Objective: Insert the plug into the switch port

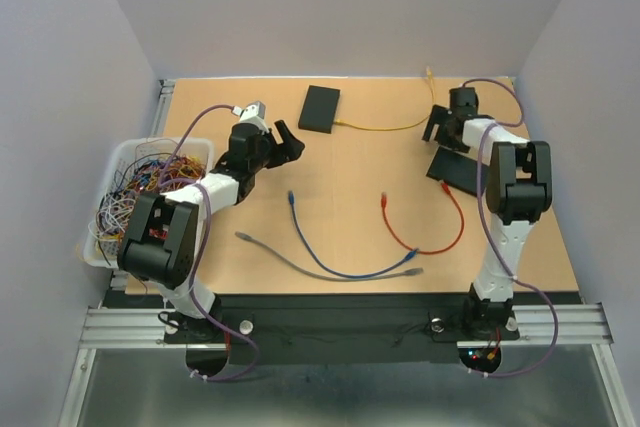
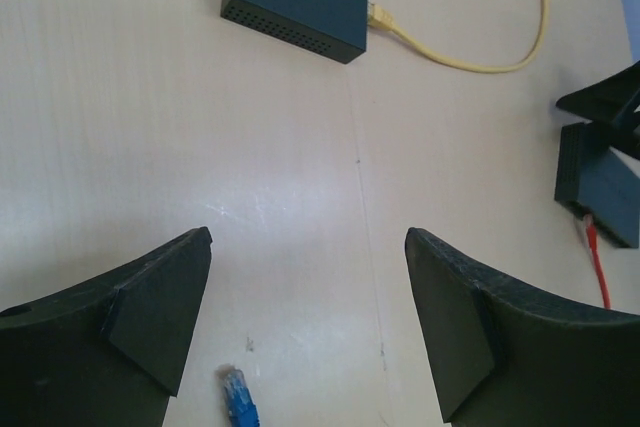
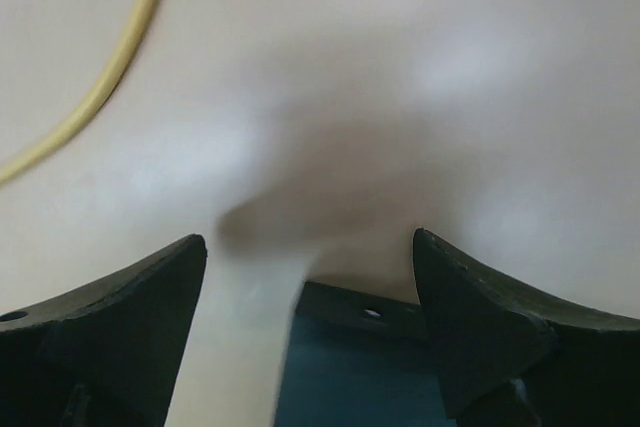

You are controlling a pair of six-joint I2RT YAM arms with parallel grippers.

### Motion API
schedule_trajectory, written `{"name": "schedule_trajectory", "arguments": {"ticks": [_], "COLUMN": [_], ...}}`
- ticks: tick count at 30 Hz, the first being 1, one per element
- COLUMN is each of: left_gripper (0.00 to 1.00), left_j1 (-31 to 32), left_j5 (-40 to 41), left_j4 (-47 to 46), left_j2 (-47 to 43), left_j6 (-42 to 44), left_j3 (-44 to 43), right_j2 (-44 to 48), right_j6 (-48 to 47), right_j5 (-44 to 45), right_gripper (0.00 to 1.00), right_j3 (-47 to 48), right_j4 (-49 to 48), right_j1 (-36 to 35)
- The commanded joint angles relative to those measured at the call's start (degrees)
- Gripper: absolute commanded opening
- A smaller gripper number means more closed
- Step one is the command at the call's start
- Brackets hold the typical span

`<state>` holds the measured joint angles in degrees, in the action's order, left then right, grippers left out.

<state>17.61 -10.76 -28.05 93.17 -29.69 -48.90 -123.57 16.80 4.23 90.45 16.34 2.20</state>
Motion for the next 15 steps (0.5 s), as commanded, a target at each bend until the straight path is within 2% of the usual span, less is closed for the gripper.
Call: {"name": "schedule_trajectory", "arguments": {"ticks": [1, 5, 8, 12, 14, 15], "left_gripper": [0.89, 0.89, 0.89, 0.89, 0.89, 0.89], "left_j1": [1.7, 4.3, 6.4, 9.1, 10.2, 10.7], "left_j5": [0.8, 1.5, 2.4, 2.2, 1.7, 0.7], "left_j4": [-2.4, -1.9, -1.1, -1.1, -1.1, -1.1], "left_j2": [-4.7, -5.7, -6.2, -4.8, -3.6, -2.1], "left_j6": [-0.3, -0.3, 0.2, 1.4, 2.0, 2.4], "left_j3": [1.4, 1.4, 1.1, 0.2, -1.3, -1.9], "right_j2": [7.3, 16.3, 23.3, 34.0, 38.6, 42.2], "right_j6": [1.2, 4.5, 5.5, 8.2, 11.0, 11.8], "right_j5": [-0.1, 11.7, 19.0, 33.4, 35.6, 33.8], "right_gripper": [0.89, 0.93, 0.94, 0.99, 1.00, 1.00], "right_j3": [-10.2, -16.3, -20.1, -28.3, -32.2, -34.5], "right_j4": [-0.1, -4.9, -5.3, -4.4, -3.2, -3.3], "right_j1": [-6.8, -7.9, -7.9, -7.6, -5.5, -4.6]}}
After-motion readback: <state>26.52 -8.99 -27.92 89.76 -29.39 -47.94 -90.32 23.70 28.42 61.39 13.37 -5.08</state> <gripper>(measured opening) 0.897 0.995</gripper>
